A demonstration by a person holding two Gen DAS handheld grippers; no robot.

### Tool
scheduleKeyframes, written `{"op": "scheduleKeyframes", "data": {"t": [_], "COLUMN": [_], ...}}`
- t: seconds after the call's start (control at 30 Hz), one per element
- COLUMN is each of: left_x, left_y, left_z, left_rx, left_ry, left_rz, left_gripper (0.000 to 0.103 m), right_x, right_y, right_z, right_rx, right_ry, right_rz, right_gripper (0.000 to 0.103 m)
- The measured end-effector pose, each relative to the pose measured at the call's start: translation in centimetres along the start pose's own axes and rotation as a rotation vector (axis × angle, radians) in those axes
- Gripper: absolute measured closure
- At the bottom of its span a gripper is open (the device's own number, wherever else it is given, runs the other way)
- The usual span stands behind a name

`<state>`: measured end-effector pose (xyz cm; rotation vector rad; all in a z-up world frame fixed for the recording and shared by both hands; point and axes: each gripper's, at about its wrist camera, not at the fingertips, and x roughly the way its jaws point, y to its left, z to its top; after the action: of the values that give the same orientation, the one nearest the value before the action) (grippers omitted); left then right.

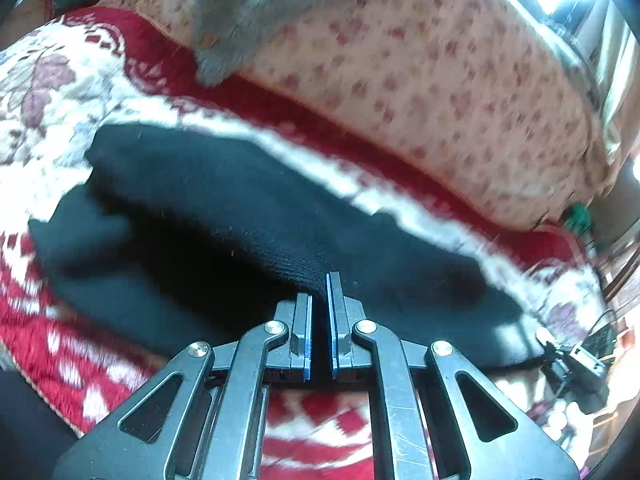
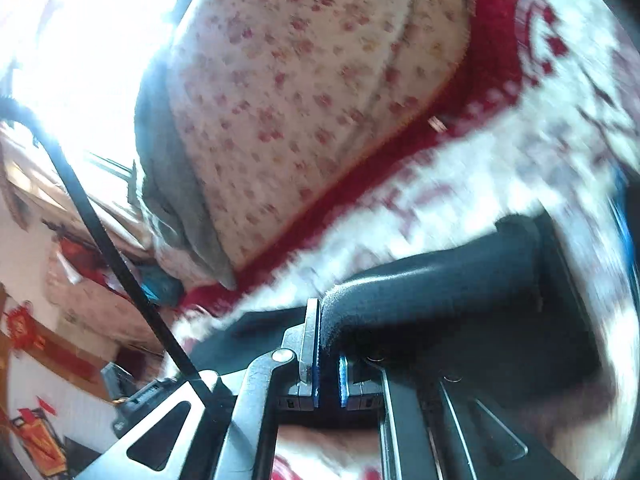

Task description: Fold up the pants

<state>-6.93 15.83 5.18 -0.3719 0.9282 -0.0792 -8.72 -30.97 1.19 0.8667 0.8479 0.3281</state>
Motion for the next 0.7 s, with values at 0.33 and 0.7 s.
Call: {"op": "scheduleKeyframes", "data": {"t": [0.33, 0.7], "left_x": [0.7, 0.1], "left_y": [0.0, -1.1], "left_z": [-1.5, -1.5], "left_rx": [0.002, 0.015], "left_ry": [0.001, -0.004], "left_rz": [0.039, -0.002], "left_gripper": [0.098, 0.098], "right_x": [-1.1, -3.6], "right_y": [-3.6, -2.8], "right_z": [-0.9, 0.2], "right_rx": [0.065, -0.022], "right_ry": [-0.062, -0.127], "right_rz": [-0.064, -0.121], "right_gripper": [0.089, 0.097]}}
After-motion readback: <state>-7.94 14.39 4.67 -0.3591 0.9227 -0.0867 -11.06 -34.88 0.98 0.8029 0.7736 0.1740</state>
